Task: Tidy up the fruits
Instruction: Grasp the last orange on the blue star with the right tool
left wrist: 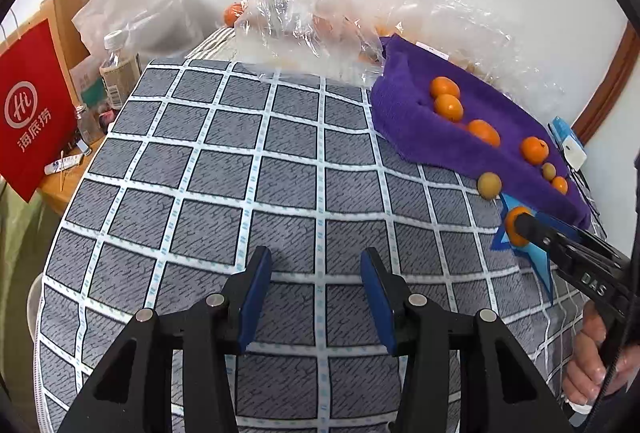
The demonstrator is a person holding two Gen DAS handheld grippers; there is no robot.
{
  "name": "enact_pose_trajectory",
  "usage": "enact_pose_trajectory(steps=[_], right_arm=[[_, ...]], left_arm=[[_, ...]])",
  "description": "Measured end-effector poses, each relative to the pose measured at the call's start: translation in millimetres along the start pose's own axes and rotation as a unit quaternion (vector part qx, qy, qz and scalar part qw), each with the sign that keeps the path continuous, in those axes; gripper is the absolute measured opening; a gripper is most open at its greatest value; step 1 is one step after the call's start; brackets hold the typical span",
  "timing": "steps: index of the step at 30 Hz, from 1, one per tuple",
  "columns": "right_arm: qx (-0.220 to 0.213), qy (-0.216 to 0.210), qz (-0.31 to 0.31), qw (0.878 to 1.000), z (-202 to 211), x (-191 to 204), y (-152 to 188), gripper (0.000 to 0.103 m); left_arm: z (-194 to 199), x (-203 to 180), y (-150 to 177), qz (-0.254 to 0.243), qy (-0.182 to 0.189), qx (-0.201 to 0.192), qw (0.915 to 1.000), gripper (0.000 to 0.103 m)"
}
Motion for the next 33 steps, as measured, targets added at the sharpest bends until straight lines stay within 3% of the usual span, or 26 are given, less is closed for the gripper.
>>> enact_pose_trajectory(steps=[2,4,5,10,17,21,26,33], right_arm=[[0.004,-0.001,0.002,1.0,-7,4,1,0.049],[0.009,0.002,0.008,1.0,-14,7,2,0.033],[0.007,0.008,0.012,1.0,-15,9,3,0.032],[-0.011,0.017,0.03,0.999,-8,13,7,0.032],[-0.034,0.052,0.018,0.998,21,-22,13,0.032],[-0.04,0.081,0.011,0.996,33,-51,16,0.032],[-0.033,0.104,-0.006,0.994,38,-88,23,0.032],[-0.016,0.092,-0.022,0.995,35,-117,37,0.032]], left_arm=[[1,1,3,-0.006,0.002,-0.007,1.0,0.044],[3,1,5,-0.011,0.005,-0.014,0.9998,0.044],[3,1,6,-0.012,0.007,-0.016,0.9998,0.044],[5,8,11,0.006,0.023,-0.034,0.9991,0.044],[4,-2,12,-0.015,-0.014,-0.023,0.9995,0.044],[8,-11,12,-0.01,0.021,-0.01,0.9997,0.044],[10,-45,4,-0.039,0.018,-0.023,0.9988,0.044],[1,-95,-11,-0.052,0.044,-0.012,0.9976,0.044]])
Point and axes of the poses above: each gripper's, at about its wrist camera, not at the fingertips, and z roughly against the way its jaws point, x to its left, y to its underside, the point moved 4 cm from there along -z, roughly the way its jaws point, and after that the axes turned 7 degrees about x, right-handed, at the moved point
